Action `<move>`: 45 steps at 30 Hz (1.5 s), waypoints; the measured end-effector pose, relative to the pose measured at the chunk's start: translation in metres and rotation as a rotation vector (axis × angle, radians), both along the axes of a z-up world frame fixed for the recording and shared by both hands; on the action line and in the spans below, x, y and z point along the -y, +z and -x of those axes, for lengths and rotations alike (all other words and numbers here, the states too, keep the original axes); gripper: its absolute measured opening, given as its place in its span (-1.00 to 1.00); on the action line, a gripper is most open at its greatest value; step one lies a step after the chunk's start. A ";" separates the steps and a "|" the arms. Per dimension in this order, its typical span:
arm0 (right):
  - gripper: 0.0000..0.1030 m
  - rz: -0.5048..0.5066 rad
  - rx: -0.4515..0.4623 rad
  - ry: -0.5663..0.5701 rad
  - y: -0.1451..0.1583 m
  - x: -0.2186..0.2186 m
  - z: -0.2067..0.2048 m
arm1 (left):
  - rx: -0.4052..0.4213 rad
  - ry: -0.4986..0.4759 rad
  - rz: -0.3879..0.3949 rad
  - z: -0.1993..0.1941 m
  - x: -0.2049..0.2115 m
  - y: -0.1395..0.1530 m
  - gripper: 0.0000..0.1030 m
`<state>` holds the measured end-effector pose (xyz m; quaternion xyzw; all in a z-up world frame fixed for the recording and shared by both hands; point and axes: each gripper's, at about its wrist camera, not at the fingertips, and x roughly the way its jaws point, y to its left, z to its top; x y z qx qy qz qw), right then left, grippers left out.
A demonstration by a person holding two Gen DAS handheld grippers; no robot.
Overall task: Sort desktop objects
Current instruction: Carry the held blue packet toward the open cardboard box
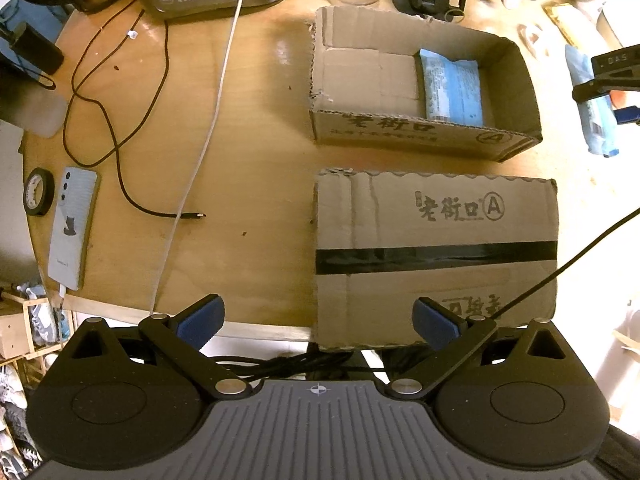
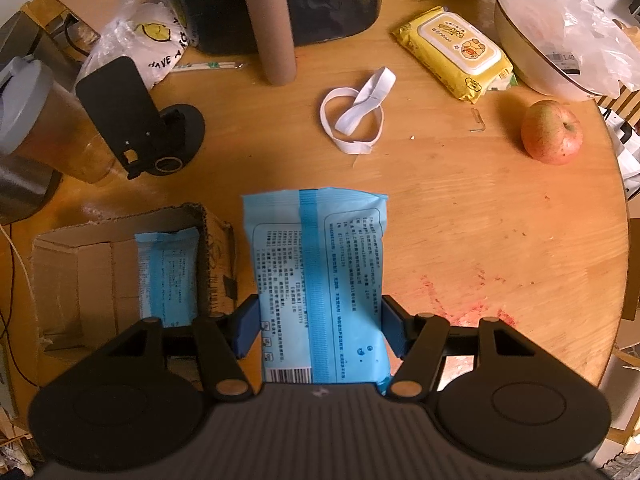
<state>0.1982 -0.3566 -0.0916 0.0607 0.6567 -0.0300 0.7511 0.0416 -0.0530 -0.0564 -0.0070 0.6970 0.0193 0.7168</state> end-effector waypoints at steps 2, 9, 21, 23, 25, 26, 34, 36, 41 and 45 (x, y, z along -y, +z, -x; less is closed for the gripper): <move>0.19 -0.001 0.001 0.001 0.000 -0.003 0.001 | 0.001 -0.002 0.001 0.000 -0.002 0.000 1.00; 0.19 -0.007 0.005 -0.001 0.002 -0.013 0.002 | 0.000 -0.007 0.000 0.001 -0.007 0.000 1.00; 0.19 -0.018 0.009 0.003 0.003 -0.032 0.000 | 0.001 -0.008 0.002 0.001 -0.019 -0.001 1.00; 0.19 -0.021 0.009 0.004 0.003 -0.036 0.000 | 0.002 -0.009 0.004 0.000 -0.021 -0.001 1.00; 0.19 -0.023 0.009 0.006 0.003 -0.040 0.000 | 0.003 -0.010 0.006 0.000 -0.023 -0.001 1.00; 0.19 -0.024 0.009 0.007 0.003 -0.041 0.000 | 0.003 -0.010 0.007 0.000 -0.024 -0.001 1.00; 0.19 -0.030 0.010 0.016 0.003 -0.056 -0.001 | 0.005 -0.010 0.012 -0.001 -0.032 -0.001 1.00; 0.19 -0.031 0.010 0.018 0.003 -0.060 -0.001 | 0.010 -0.011 0.018 -0.001 -0.034 -0.001 1.00; 0.19 -0.034 0.011 0.023 0.003 -0.069 -0.002 | 0.017 -0.014 0.027 -0.001 -0.038 0.000 1.00; 0.19 -0.035 0.012 0.029 0.004 -0.077 -0.002 | 0.017 -0.012 0.028 -0.002 -0.042 -0.001 1.00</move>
